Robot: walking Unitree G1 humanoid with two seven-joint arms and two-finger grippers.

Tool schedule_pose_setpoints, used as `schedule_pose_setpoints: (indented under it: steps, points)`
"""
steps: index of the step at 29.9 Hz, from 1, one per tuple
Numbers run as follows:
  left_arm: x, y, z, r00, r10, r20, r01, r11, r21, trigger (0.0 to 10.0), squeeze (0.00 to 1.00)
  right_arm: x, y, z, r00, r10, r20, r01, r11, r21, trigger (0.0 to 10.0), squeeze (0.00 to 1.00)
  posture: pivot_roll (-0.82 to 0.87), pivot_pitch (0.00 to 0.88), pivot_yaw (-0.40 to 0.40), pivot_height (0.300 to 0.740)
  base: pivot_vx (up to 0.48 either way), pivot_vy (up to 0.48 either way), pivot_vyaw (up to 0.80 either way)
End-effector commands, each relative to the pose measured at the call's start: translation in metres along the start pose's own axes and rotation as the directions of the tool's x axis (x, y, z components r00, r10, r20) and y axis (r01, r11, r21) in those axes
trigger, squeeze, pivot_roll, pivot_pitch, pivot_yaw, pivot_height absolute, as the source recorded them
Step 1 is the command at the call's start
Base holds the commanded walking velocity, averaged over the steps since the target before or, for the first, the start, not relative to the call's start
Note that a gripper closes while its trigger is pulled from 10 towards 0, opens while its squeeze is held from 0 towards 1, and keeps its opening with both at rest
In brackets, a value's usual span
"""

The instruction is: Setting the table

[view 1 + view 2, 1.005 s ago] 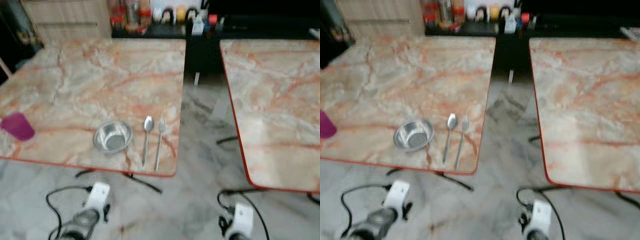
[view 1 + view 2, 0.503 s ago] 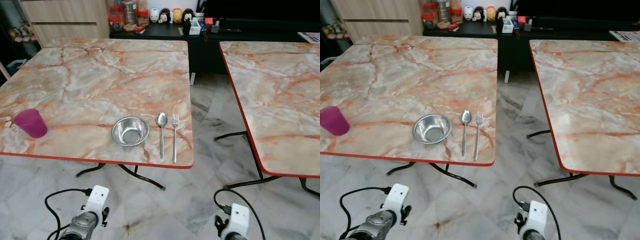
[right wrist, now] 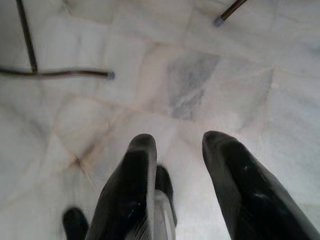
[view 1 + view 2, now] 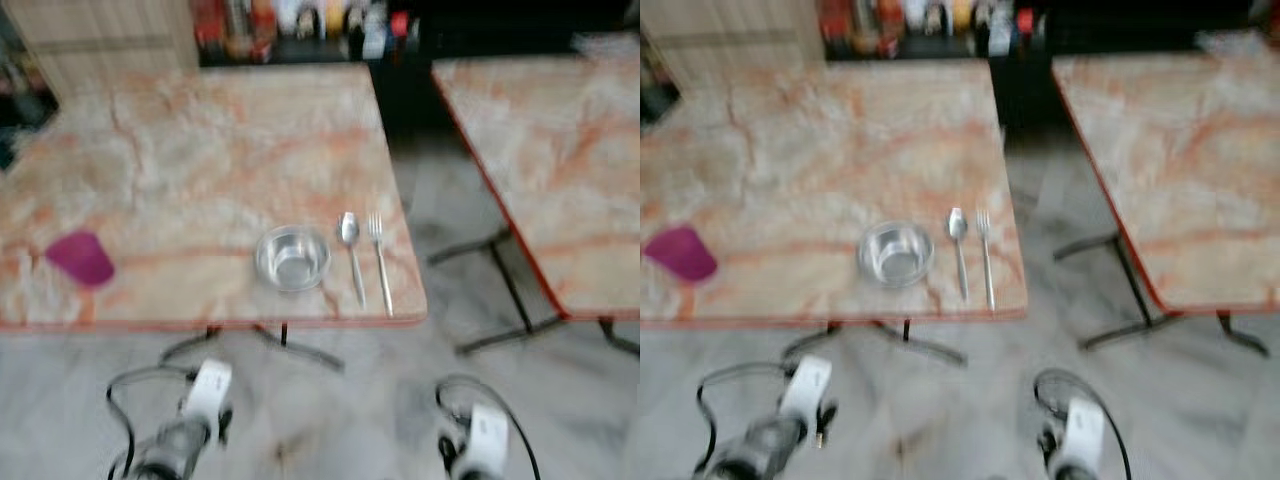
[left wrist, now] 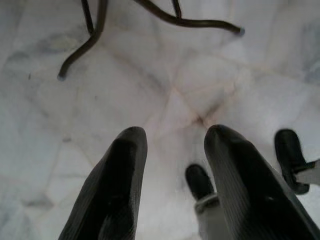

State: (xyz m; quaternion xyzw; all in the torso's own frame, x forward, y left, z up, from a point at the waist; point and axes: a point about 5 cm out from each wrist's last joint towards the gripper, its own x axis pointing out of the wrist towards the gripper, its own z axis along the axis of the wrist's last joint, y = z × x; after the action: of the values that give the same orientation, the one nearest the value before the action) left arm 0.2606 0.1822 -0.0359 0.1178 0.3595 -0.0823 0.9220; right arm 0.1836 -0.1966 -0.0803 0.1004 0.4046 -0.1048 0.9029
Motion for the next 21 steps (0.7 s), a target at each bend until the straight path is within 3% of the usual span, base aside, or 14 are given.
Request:
schedule_pose_setpoints:
  steps: [1,4,6,13,16,17,21]
  points:
    - [-0.001,0.003,-0.001,1.000,0.007,0.006,-0.006,1.000,-0.010,10.0,0.00,0.000,0.006,-0.002,1.000,0.014,-0.004,-0.014,1.000,0.001,10.0,0.00,-0.05,0.135,0.020,0.740,0.000,0.000,0.00]
    - [0.001,0.004,0.021,0.992,0.009,0.128,0.002,0.997,-0.080,10.0,0.00,0.000,0.006,-0.003,1.000,0.015,-0.008,-0.015,1.000,-0.006,10.0,0.00,-0.03,0.134,0.021,0.740,0.000,0.000,0.00]
    - [0.000,0.001,0.029,0.980,-0.018,0.198,0.024,0.999,-0.028,10.0,0.00,-0.001,0.006,-0.006,1.000,0.019,-0.018,-0.020,1.000,-0.016,10.0,0.00,-0.02,0.134,0.020,0.740,0.000,0.000,0.00]
    - [-0.002,0.004,0.030,0.974,-0.011,0.227,0.012,1.000,0.001,10.0,0.00,-0.001,0.007,-0.006,1.000,0.023,-0.021,-0.024,0.999,-0.021,10.0,0.00,-0.01,0.130,0.020,0.740,0.000,0.000,0.00]
    - [-0.011,0.023,0.036,0.939,0.065,0.337,-0.050,0.997,-0.055,10.0,0.00,0.000,0.010,-0.005,0.999,0.037,-0.020,-0.037,0.999,-0.034,10.0,0.00,0.00,0.116,0.023,0.740,0.000,0.000,0.00]
    - [-0.020,0.034,0.038,0.909,0.114,0.401,-0.086,0.993,-0.086,10.0,0.00,0.000,0.011,-0.004,0.999,0.041,-0.019,-0.042,0.998,-0.038,10.0,0.00,0.01,0.114,0.026,0.740,0.000,0.000,0.00]
    - [-0.030,0.041,0.034,0.888,0.142,0.438,-0.111,0.989,-0.096,10.0,0.00,0.000,0.011,-0.005,0.999,0.045,-0.023,-0.046,0.998,-0.044,10.0,0.00,0.02,0.113,0.026,0.740,0.000,0.000,0.00]
